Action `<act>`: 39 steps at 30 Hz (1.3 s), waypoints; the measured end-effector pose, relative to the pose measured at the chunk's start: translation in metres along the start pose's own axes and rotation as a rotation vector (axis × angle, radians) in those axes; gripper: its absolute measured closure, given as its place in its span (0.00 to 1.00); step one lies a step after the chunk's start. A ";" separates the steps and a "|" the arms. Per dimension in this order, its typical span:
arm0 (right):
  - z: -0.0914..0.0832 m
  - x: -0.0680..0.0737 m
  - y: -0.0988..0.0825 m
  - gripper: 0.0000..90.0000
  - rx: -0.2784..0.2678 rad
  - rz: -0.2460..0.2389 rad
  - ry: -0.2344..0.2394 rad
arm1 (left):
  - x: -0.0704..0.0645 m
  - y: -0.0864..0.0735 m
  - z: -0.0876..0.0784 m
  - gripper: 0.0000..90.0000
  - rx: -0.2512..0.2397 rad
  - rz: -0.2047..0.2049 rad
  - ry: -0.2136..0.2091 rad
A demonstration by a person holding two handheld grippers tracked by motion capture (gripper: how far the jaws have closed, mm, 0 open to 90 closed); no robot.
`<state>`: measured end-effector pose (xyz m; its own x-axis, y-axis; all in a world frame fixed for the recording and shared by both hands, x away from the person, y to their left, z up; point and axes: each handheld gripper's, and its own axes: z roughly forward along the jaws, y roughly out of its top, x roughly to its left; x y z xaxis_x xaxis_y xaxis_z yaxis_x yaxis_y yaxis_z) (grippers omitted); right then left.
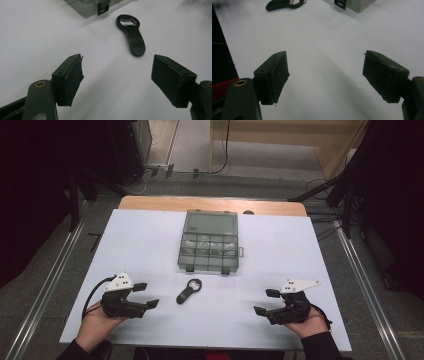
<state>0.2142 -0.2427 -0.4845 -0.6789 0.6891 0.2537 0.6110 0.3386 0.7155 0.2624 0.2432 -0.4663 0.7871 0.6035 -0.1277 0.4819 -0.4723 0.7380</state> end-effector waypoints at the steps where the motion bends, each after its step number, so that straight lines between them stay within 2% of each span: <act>1: 0.000 0.000 0.000 0.24 0.000 0.000 0.000 | 0.000 0.000 0.000 0.28 0.000 0.000 0.000; 4: 0.002 -0.003 -0.001 0.24 0.008 0.000 0.010 | 0.002 -0.001 0.000 0.28 -0.001 0.008 0.022; 10: 0.005 -0.003 -0.001 0.24 0.022 -0.015 0.005 | 0.000 -0.001 0.001 0.28 -0.009 0.017 0.018; 17: 0.005 -0.004 -0.002 0.23 0.017 -0.003 -0.002 | 0.001 -0.001 0.002 0.28 -0.016 0.014 0.019; 23: 0.006 -0.006 -0.003 0.23 0.028 0.007 0.012 | 0.001 0.000 0.001 0.28 -0.032 -0.003 0.007; 28: 0.006 -0.006 -0.003 0.23 0.028 0.006 0.010 | 0.001 0.000 0.003 0.28 -0.018 -0.002 0.000; 36: 0.006 -0.007 -0.004 0.23 0.028 0.000 0.013 | 0.002 -0.001 0.002 0.28 -0.020 -0.004 0.009; 39: 0.007 -0.007 -0.004 0.23 0.034 -0.001 0.012 | 0.002 -0.002 0.003 0.28 -0.018 -0.016 0.016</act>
<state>0.2193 -0.2443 -0.4935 -0.6845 0.6807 0.2608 0.6233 0.3610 0.6937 0.2646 0.2434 -0.4698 0.7730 0.6210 -0.1295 0.4874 -0.4507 0.7479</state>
